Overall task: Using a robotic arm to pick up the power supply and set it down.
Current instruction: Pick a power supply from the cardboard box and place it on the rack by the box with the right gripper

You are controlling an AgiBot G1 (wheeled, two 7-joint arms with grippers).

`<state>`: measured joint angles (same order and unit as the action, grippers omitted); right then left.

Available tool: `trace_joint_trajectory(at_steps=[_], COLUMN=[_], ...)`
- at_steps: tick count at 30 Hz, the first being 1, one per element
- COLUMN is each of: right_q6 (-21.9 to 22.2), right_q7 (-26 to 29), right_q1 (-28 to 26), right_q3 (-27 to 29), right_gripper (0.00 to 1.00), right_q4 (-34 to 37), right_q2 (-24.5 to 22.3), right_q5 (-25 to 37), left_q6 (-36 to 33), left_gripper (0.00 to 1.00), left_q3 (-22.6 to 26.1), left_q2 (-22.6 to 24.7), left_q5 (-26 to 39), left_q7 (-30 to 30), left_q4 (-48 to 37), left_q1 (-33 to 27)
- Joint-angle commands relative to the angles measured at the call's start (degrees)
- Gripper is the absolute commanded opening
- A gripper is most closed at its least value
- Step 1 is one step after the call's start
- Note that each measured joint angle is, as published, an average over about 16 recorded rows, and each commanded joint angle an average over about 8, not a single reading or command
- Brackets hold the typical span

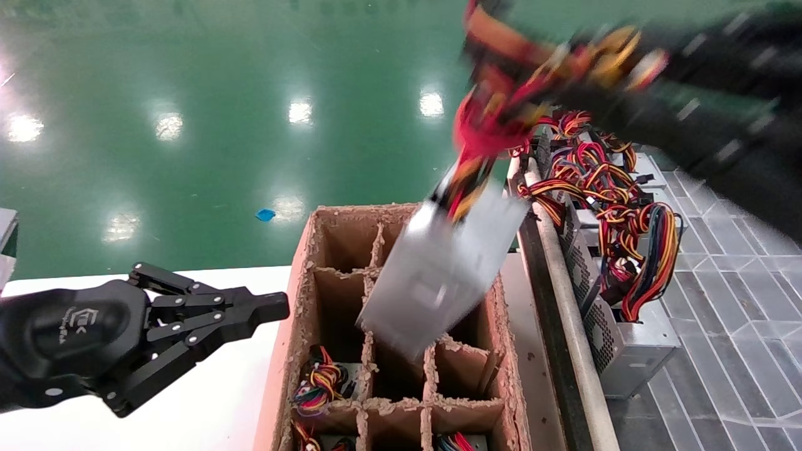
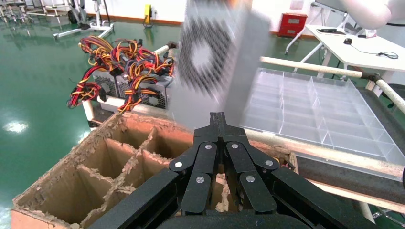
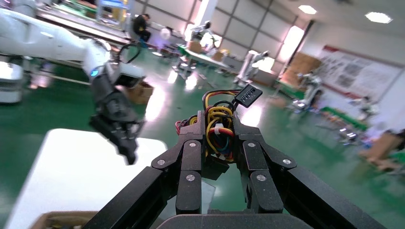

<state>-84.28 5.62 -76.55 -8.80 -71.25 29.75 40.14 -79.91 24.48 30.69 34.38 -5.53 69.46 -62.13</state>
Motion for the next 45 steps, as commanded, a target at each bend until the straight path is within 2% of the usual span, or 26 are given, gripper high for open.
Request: trace_joint_trajectory(at_steps=[1,10,19,25,30,37,45], right_q6=[0.4,2.7,3.6,1.9,-1.1,-5.9,-7.1], right_q7=[-0.8,0.0,-0.1,-1.0,-1.9,-3.5,-5.3], right_q1=[-0.6,-4.0,-1.5,1.8,3.7,4.7,7.2], right_q3=[1.2,4.5,8.7,10.8,11.7,10.5,5.0], right_gripper=[0.00,0.00,0.00,0.00,0.00,0.00,0.00], right_q4=[0.6,2.5,7.3,12.6,18.8,27.5,32.4], right_q2=[-0.7,-8.8,-18.4,-23.9,-28.0,-31.0,-31.8], right_q5=[-0.7,1.2,1.8,2.5,3.9,6.1,4.8], left_q6=[0.0,0.0,0.0,0.0,0.0,0.0,0.0], left_gripper=[0.00,0.00,0.00,0.00,0.00,0.00,0.00], left_q3=[0.0,0.0,0.0,0.0,0.0,0.0,0.0], left_q2=[0.0,0.0,0.0,0.0,0.0,0.0,0.0], left_q5=[0.0,0.0,0.0,0.0,0.0,0.0,0.0], left_q7=[0.0,0.0,0.0,0.0,0.0,0.0,0.0], left_q4=[0.0,0.0,0.0,0.0,0.0,0.0,0.0], left_q1=[0.0,0.0,0.0,0.0,0.0,0.0,0.0])
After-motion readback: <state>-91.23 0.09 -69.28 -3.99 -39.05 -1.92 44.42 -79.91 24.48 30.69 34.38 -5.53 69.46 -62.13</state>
